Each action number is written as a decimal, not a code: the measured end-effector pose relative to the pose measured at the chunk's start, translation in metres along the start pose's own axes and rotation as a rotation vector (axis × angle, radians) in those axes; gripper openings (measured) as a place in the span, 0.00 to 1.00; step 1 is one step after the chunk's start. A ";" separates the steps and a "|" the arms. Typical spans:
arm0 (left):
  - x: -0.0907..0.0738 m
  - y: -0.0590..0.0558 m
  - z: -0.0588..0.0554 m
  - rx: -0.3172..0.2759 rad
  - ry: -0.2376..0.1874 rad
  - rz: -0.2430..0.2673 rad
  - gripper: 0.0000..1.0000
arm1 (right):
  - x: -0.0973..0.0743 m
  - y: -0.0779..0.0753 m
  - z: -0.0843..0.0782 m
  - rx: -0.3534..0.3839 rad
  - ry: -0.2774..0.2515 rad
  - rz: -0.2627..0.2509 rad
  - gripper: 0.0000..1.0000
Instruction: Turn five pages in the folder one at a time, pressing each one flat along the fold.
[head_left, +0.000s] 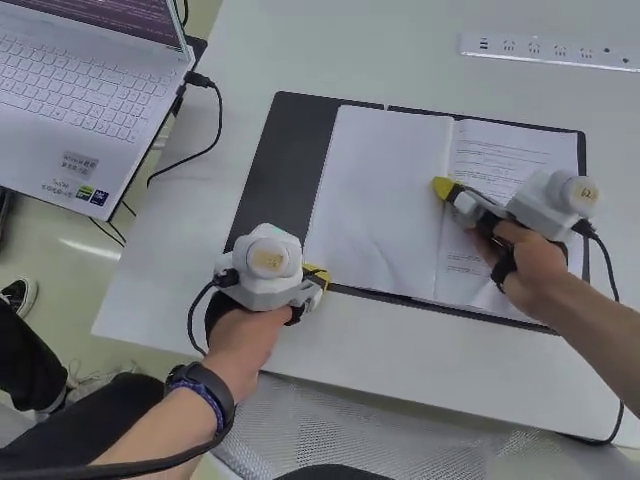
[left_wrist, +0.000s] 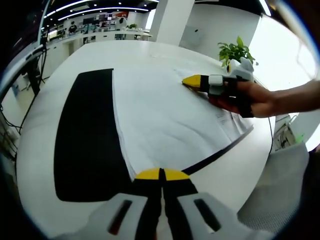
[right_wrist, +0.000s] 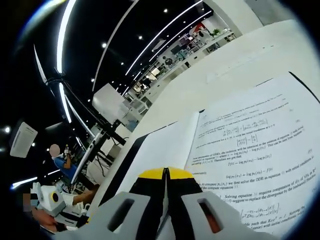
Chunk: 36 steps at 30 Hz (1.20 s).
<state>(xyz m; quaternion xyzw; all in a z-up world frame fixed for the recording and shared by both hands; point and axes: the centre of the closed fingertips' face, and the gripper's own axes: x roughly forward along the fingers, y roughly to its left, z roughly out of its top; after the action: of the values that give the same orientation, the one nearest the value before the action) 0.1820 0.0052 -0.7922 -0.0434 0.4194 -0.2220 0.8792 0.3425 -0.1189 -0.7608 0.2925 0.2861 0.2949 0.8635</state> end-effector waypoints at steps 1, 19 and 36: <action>0.000 0.000 0.000 0.003 0.002 0.000 0.00 | 0.002 -0.001 0.002 0.006 -0.010 -0.004 0.00; 0.004 0.001 -0.001 0.042 0.022 -0.002 0.00 | 0.026 -0.021 0.028 0.020 -0.118 -0.095 0.00; 0.004 -0.001 0.000 0.062 0.022 0.004 0.00 | 0.042 -0.031 0.054 0.029 -0.189 -0.173 0.00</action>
<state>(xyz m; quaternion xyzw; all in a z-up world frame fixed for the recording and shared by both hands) 0.1838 0.0028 -0.7951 -0.0128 0.4219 -0.2338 0.8759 0.4164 -0.1293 -0.7595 0.3058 0.2321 0.1862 0.9044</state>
